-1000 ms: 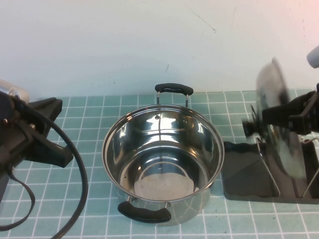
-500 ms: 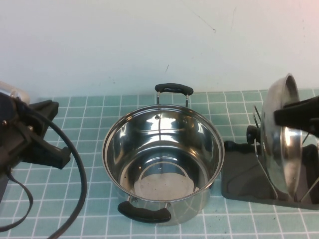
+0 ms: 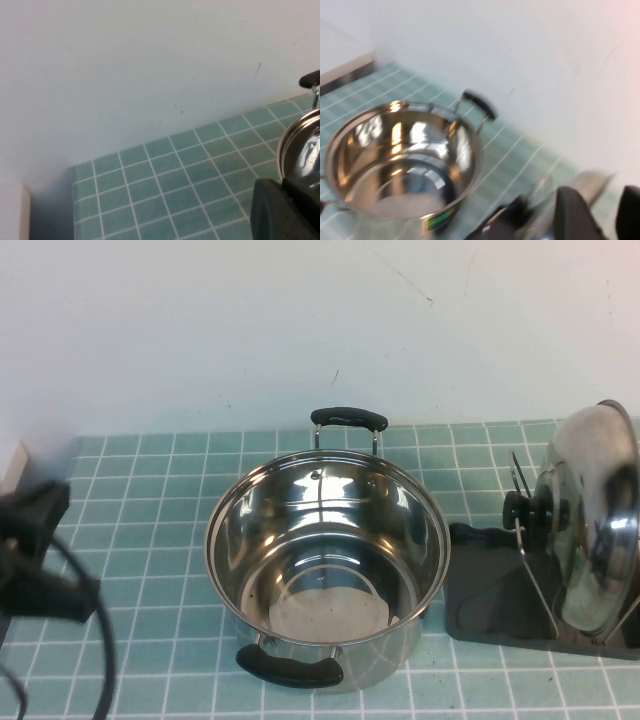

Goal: Put pot lid on rack

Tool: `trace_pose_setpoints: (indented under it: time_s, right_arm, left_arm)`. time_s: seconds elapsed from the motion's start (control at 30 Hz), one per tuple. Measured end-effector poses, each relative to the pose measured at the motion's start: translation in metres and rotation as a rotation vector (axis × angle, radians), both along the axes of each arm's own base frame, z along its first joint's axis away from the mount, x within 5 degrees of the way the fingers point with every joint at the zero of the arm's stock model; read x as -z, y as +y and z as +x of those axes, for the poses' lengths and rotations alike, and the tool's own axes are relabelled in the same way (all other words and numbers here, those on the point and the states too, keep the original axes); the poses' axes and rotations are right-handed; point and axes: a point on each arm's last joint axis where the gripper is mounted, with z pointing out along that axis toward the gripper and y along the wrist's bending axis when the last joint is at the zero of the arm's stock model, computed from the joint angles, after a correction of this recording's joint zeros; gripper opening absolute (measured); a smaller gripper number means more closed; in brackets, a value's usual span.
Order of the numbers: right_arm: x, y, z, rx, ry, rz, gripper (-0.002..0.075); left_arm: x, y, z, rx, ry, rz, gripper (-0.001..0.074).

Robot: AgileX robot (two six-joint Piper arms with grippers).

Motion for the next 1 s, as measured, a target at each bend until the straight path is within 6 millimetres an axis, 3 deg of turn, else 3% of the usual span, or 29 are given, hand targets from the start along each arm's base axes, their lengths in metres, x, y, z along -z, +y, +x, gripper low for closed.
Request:
trace_pose_setpoints:
  time_s: [0.13, 0.23, 0.37, 0.6, 1.0]
  right_arm:
    - [-0.020, 0.005, -0.065, 0.056, -0.268, -0.092, 0.0095]
    - [-0.024, 0.007, -0.102, 0.099, -0.435, -0.116, 0.0027]
    - [-0.012, 0.008, -0.128, 0.142, -0.547, -0.116, 0.0006]
    - [0.016, 0.005, -0.117, 0.168, -0.489, -0.090, -0.0001]
    - [0.040, 0.005, -0.105, 0.138, -0.382, -0.024, -0.0001]
  left_arm:
    - [0.018, 0.012, -0.027, -0.036, -0.006, -0.020, -0.0001]
    - [0.025, 0.020, -0.046, -0.069, -0.034, -0.071, -0.0001]
    - [0.025, 0.032, -0.068, -0.115, -0.109, -0.128, -0.0001]
    - [0.021, 0.039, -0.086, -0.121, -0.200, -0.173, -0.0001]
    - [0.022, 0.039, -0.086, -0.124, -0.196, -0.171, -0.0001]
